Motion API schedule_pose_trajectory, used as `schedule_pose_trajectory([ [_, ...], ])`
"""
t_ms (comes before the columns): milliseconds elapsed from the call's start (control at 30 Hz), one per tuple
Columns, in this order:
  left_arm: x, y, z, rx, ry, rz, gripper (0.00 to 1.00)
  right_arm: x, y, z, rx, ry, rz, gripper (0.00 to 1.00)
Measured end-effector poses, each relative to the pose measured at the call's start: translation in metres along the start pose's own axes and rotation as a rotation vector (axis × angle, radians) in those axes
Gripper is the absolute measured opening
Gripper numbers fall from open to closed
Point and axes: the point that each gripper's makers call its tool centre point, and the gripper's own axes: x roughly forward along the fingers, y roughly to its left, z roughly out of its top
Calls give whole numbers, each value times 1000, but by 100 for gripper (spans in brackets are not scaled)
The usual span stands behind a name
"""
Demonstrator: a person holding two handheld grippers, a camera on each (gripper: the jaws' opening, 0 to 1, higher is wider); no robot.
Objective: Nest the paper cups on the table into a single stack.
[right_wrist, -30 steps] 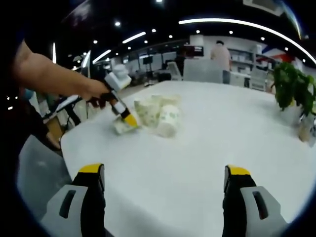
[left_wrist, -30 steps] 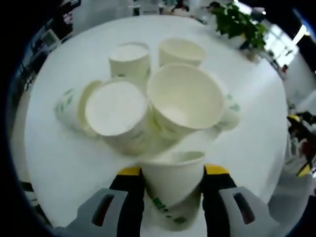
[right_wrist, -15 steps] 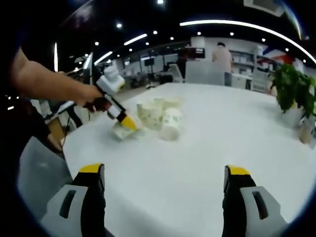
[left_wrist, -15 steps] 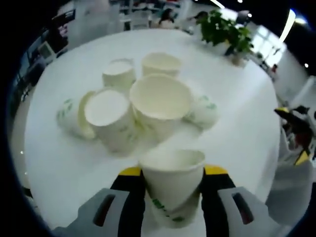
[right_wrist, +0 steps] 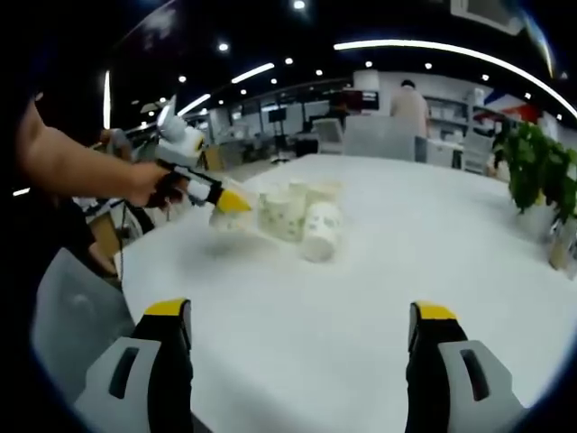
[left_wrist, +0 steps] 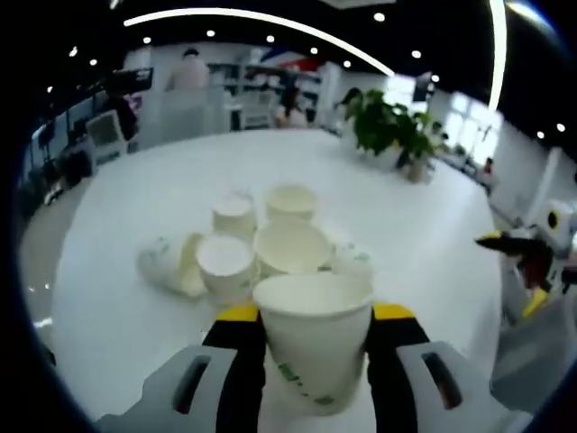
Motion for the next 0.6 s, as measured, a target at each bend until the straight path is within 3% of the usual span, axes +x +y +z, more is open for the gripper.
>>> schedule_pose_trajectory([
  [200, -16, -6, 28, 26, -174, -14, 44, 0, 1, 4, -2, -6, 0, 99],
  [300, -23, -23, 42, 60, -264, -91, 44, 0, 3, 7, -8, -10, 3, 99],
  [400, -27, -29, 51, 132, -312, -91, 44, 0, 3, 9, -7, -16, 3, 99],
  [600, -34, -37, 63, 116, -377, -134, 45, 1, 4, 9, -15, -13, 8, 99],
])
